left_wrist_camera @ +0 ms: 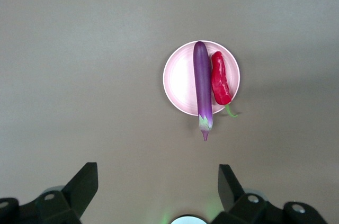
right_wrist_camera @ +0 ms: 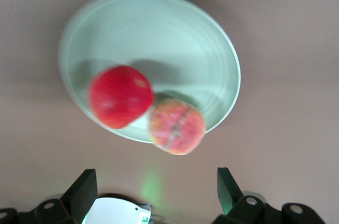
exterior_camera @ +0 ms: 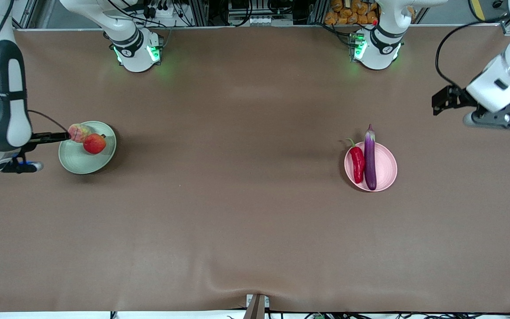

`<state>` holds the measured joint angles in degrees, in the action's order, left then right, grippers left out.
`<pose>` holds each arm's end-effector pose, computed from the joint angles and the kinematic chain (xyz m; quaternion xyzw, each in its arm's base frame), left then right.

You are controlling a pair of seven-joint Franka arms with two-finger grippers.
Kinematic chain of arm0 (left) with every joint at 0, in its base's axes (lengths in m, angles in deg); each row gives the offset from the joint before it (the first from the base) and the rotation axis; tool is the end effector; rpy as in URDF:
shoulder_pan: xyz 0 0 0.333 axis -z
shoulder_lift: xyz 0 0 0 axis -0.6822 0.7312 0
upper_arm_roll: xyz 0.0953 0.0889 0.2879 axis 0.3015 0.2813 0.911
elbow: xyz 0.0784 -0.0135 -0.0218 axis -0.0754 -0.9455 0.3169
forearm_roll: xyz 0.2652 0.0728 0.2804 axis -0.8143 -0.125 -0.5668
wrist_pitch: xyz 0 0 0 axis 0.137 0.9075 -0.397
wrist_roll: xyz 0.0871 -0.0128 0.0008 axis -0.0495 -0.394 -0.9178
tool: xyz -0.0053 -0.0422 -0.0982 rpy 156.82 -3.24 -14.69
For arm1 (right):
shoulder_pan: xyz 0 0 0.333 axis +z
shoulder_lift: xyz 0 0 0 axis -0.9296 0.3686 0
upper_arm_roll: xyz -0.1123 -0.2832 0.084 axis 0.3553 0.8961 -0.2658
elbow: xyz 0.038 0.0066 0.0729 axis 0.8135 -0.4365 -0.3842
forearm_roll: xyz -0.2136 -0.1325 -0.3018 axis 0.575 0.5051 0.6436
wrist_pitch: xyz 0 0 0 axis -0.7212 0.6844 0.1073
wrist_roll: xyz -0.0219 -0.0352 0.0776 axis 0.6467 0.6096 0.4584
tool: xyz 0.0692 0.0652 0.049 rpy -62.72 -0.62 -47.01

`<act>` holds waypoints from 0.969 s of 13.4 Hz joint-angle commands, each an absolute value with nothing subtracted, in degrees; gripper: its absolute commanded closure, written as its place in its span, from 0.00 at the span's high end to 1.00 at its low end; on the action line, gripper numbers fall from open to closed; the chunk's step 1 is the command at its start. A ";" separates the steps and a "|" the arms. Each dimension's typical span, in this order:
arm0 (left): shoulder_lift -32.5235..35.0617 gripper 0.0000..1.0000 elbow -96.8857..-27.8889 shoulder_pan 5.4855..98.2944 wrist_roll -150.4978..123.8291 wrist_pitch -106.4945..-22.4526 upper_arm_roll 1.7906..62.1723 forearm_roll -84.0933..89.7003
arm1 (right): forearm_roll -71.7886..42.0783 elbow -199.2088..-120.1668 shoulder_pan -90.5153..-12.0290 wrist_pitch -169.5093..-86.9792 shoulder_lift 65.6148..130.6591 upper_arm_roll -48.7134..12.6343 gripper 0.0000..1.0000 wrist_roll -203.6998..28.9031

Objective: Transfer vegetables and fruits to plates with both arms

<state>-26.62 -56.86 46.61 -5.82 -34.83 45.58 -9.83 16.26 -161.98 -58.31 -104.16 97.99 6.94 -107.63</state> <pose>0.5311 -0.0706 0.6094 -0.9954 0.0806 0.0370 0.0358 0.5548 -0.1720 0.3315 -0.9648 -0.0184 0.2576 0.0500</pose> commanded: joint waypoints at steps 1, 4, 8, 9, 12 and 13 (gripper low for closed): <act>-27.26 1.00 -55.15 45.30 -4.95 -32.14 43.45 -9.18 | 16.28 -149.04 -58.00 -96.83 97.70 1.67 1.00 -107.68; -26.02 1.00 -54.00 45.48 -5.04 -30.54 43.72 -9.26 | 17.58 -134.89 -59.67 -93.51 97.79 -5.45 1.00 -108.03; -24.53 1.00 -51.54 45.30 -5.48 -30.11 43.54 -9.00 | 19.97 -123.52 -61.68 -86.91 96.74 -11.08 1.00 -107.77; -24.53 1.00 -51.18 45.13 -5.48 -29.58 43.54 -9.00 | 20.06 -123.25 -63.17 -84.63 95.08 -13.71 1.00 -106.37; -24.62 1.00 -51.18 45.13 -5.56 -28.87 43.45 -8.65 | 19.88 -123.77 -65.90 -79.96 87.54 -18.55 1.00 -88.13; -24.53 1.00 -51.18 45.13 -6.00 -28.87 43.45 -7.87 | 19.79 -124.90 -66.87 -79.16 85.68 -19.35 1.00 -86.51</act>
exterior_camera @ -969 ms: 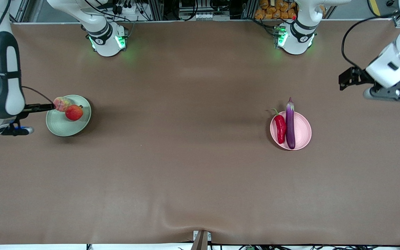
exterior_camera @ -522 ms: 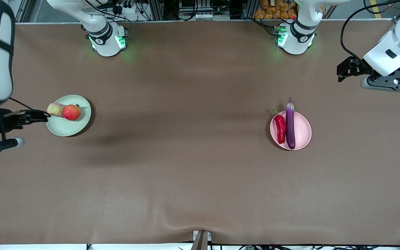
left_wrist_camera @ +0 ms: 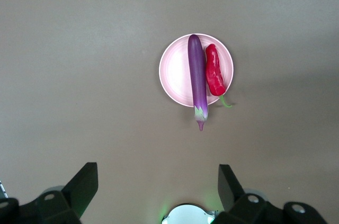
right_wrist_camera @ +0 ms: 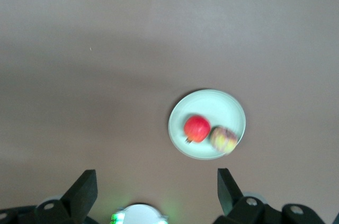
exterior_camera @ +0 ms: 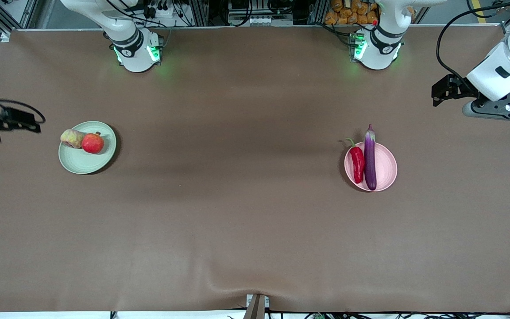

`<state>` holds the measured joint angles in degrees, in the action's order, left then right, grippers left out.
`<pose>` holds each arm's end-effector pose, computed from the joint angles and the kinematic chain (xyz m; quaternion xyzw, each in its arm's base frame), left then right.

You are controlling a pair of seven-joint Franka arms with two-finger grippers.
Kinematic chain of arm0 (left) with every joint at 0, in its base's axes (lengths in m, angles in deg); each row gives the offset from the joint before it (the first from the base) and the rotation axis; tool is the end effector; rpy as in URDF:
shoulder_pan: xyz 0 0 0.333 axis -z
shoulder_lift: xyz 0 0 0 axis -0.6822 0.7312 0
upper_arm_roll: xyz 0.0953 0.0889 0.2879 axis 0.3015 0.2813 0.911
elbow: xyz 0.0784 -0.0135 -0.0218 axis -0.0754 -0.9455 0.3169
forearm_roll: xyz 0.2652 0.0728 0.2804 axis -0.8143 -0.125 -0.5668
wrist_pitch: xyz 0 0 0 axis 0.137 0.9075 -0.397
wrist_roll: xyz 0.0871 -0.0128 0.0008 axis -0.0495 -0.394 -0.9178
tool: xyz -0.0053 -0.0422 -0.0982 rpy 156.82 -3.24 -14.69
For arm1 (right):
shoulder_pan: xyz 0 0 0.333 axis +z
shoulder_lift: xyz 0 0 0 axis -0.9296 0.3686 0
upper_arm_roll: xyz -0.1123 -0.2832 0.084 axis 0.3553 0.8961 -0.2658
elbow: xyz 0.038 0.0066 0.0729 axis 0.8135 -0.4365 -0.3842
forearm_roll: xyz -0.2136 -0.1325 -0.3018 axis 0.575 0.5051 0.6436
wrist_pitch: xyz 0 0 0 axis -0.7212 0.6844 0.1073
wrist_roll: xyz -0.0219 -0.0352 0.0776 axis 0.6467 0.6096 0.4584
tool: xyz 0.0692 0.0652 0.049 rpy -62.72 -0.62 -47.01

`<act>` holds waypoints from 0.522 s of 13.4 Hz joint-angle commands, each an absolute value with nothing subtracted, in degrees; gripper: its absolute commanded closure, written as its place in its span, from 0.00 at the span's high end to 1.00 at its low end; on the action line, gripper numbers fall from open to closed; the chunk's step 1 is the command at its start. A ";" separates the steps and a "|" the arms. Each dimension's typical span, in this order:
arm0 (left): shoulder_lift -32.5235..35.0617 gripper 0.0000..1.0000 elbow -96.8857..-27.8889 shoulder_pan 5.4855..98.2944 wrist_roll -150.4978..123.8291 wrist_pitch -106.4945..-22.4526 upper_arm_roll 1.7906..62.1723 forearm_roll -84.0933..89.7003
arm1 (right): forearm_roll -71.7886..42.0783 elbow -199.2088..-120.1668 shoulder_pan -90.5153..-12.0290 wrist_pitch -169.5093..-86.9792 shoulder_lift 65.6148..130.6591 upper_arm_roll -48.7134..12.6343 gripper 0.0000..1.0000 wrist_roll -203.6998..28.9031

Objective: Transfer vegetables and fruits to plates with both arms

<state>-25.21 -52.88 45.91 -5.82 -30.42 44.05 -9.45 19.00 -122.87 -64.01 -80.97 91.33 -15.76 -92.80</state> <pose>0.5305 -0.0784 0.6223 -0.9943 0.0861 0.0531 0.0330 0.5965 -0.0124 0.6480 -0.9933 -0.0701 0.0899 0.0170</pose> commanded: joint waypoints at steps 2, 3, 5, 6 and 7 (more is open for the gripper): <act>-24.62 1.00 -51.18 45.04 -7.14 -28.96 43.54 -7.24 | 19.71 -129.98 -68.28 -79.50 80.94 -19.88 1.00 -86.32; -24.88 1.00 -51.18 45.04 -7.50 -28.96 43.54 -7.24 | 19.71 -132.80 -68.46 -80.47 78.83 -19.89 1.00 -86.23; -25.32 1.00 -51.18 45.12 -7.85 -28.96 43.28 -7.16 | 19.71 -139.99 -68.46 -84.93 75.13 -19.97 1.00 -86.15; -25.32 1.00 -51.18 45.13 -7.85 -29.05 43.28 -7.24 | 19.71 -142.81 -68.46 -86.61 73.29 -19.97 1.00 -86.15; -25.41 1.00 -51.18 45.13 -7.85 -29.14 43.28 -7.24 | 19.71 -144.67 -68.28 -87.58 72.22 -19.97 1.00 -86.15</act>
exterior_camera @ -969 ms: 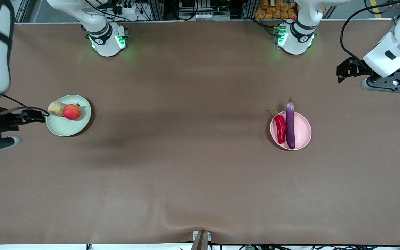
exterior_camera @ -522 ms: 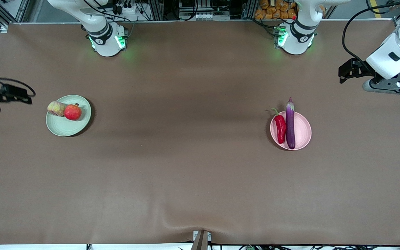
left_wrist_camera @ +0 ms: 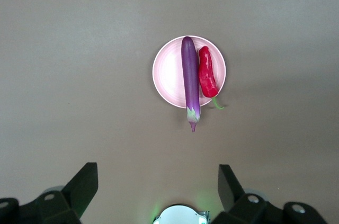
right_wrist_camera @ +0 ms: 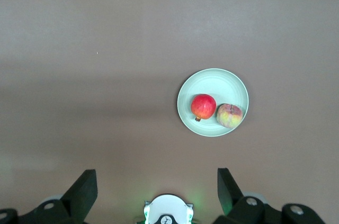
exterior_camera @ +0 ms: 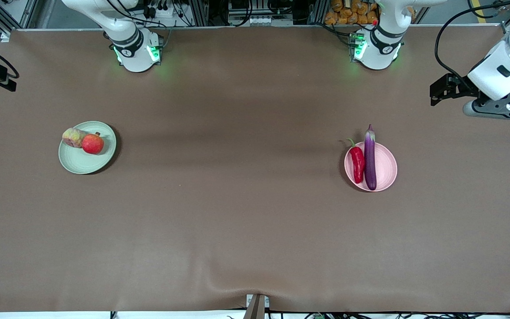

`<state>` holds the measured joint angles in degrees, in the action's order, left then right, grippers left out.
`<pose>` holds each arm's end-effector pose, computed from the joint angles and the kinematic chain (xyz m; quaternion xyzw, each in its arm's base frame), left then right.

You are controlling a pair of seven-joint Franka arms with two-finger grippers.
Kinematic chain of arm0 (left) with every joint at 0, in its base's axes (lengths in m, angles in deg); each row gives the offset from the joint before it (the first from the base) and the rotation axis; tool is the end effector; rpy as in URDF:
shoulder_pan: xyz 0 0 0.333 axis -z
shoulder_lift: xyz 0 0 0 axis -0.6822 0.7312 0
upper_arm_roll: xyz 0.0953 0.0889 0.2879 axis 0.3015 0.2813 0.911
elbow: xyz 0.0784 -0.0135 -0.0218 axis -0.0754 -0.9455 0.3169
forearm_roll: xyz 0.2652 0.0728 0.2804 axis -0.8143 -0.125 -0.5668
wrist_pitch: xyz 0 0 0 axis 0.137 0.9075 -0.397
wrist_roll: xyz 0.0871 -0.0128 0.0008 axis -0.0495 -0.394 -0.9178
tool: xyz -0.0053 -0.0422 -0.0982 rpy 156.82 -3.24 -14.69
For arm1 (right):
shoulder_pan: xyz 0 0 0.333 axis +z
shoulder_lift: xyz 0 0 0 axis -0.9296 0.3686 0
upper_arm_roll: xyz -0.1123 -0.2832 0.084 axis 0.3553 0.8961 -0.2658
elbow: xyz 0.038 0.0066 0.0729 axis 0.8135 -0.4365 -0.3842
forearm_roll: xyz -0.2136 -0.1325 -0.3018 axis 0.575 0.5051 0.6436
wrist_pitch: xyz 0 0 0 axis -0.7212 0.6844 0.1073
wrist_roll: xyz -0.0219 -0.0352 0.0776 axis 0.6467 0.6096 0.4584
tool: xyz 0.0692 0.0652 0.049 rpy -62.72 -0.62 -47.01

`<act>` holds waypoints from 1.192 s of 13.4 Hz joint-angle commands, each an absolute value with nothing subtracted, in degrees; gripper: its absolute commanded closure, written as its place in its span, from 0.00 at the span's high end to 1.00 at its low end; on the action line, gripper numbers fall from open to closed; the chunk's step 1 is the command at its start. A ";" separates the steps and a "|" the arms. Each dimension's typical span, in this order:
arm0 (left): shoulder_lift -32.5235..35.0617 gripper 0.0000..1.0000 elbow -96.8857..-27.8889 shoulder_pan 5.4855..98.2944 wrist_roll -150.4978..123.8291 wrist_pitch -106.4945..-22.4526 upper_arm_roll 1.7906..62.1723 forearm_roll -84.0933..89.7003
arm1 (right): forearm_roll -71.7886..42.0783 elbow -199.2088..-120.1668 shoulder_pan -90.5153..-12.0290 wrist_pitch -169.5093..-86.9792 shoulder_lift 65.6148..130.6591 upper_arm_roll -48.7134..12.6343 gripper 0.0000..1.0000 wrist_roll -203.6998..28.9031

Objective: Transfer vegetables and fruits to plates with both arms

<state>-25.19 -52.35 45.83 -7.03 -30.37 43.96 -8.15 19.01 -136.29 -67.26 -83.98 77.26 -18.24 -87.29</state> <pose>0.5304 -0.0811 0.6262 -0.9956 0.0764 0.0496 0.0220 0.5292 -0.0298 0.6886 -0.9978 -0.0139 0.0584 0.0283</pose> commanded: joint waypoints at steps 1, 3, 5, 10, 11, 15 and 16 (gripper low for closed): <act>-25.41 1.00 -51.09 45.13 -7.85 -29.31 43.28 -7.24 | 19.71 -145.73 -68.20 -87.94 71.60 -19.97 1.00 -85.97; -25.41 1.00 -51.09 45.13 -7.94 -29.49 43.28 -7.33 | 19.71 -145.83 -68.02 -88.03 71.60 -19.97 1.00 -85.97; -25.49 1.00 -51.09 45.04 -7.94 -29.66 43.36 -7.33 | 19.62 -145.66 -67.50 -87.86 71.68 -19.97 1.00 -85.36; -25.85 1.00 -51.09 44.95 -7.76 -29.58 43.45 -7.51 | 19.71 -145.48 -67.23 -87.77 71.95 -19.97 1.00 -83.60; -25.85 1.00 -51.09 44.95 -7.68 -29.58 43.45 -7.51 | 19.71 -145.31 -67.31 -87.86 72.04 -19.97 1.00 -83.60; -25.85 1.00 -51.09 45.04 -7.76 -29.58 43.36 -7.51 | 20.32 -145.22 -66.96 -88.30 72.12 -19.89 1.00 -83.60; -25.76 1.00 -51.09 45.04 -7.76 -29.58 43.36 -7.51 | 20.32 -145.22 -66.96 -88.65 72.12 -19.89 1.00 -83.60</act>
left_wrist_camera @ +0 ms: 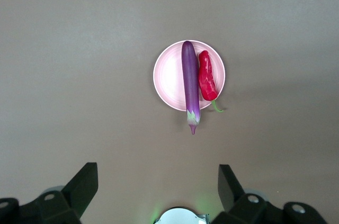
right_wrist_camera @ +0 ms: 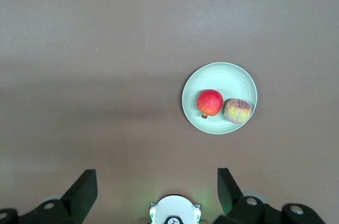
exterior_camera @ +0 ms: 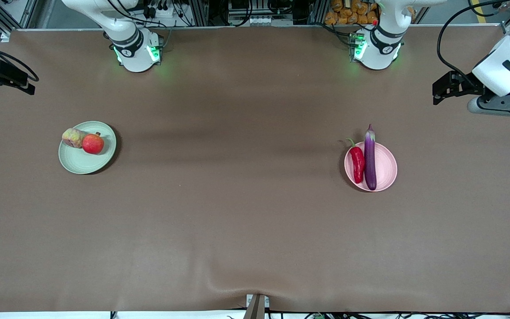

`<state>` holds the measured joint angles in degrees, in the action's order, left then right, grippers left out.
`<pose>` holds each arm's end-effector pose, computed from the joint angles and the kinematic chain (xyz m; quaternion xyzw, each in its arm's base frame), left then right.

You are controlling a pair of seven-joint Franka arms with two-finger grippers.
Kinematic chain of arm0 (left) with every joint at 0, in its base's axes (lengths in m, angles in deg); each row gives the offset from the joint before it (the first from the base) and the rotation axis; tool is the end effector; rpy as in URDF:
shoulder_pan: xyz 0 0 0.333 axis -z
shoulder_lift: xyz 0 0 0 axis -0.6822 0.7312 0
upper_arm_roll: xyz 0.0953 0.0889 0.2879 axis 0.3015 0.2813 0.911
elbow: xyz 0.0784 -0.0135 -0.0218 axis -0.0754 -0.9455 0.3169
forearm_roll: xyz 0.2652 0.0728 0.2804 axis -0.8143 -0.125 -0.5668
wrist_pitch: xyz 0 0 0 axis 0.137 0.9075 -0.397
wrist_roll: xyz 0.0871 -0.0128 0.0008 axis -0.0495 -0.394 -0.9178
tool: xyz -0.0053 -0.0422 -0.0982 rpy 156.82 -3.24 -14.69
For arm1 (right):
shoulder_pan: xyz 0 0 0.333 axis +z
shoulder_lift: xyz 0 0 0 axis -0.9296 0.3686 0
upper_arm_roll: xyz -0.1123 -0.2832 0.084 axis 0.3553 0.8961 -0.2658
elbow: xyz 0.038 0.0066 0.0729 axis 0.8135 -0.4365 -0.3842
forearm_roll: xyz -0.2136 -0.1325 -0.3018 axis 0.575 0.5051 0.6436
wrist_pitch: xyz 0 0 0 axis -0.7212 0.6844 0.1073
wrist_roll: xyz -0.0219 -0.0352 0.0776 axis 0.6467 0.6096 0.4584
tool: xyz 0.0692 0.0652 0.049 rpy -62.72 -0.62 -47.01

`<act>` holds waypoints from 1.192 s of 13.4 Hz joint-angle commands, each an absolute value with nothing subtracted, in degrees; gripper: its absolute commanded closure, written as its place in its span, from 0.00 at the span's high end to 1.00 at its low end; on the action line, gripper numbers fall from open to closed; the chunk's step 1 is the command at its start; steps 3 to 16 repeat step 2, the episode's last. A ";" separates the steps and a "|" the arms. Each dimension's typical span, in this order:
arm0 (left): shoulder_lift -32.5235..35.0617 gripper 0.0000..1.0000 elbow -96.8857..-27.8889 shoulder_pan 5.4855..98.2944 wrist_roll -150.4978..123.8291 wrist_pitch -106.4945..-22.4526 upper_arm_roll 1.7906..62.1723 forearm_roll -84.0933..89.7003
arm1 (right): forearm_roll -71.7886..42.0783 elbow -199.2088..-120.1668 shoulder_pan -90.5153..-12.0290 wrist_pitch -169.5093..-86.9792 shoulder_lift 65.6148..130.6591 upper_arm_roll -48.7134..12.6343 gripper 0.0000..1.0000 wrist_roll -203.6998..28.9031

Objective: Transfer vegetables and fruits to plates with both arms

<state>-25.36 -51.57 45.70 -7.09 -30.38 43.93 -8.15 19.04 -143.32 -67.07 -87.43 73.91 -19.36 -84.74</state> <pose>0.5299 -0.0802 0.6340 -0.9961 0.0749 0.0413 0.0214 0.5205 -0.0193 0.6701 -0.9977 -0.0016 0.0613 0.0291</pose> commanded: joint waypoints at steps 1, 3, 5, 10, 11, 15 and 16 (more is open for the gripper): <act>-25.76 1.00 -51.18 45.04 -7.76 -29.58 43.36 -7.51 | 20.41 -145.22 -67.05 -88.65 72.12 -19.89 1.00 -83.68; -25.76 1.00 -51.18 45.04 -7.76 -29.58 43.28 -7.42 | 20.41 -145.22 -67.05 -88.56 72.12 -19.89 1.00 -83.68; -25.76 1.00 -51.18 45.04 -7.76 -29.58 43.28 -7.42 | 20.41 -145.22 -67.05 -88.56 72.12 -19.89 1.00 -83.68; -25.76 1.00 -51.18 45.04 -7.76 -29.58 43.28 -7.42 | 20.41 -145.22 -67.05 -88.56 72.12 -19.89 1.00 -83.68; -25.76 1.00 -51.18 45.04 -7.76 -29.58 43.28 -7.42 | 20.41 -145.22 -67.05 -88.56 72.12 -19.89 1.00 -83.68; -25.76 1.00 -51.18 45.04 -7.76 -29.58 43.28 -7.42 | 20.41 -145.22 -67.05 -88.56 72.12 -19.89 1.00 -83.68; -25.76 1.00 -51.18 45.04 -7.76 -29.58 43.28 -7.42 | 20.41 -145.22 -67.05 -88.56 72.12 -19.89 1.00 -83.68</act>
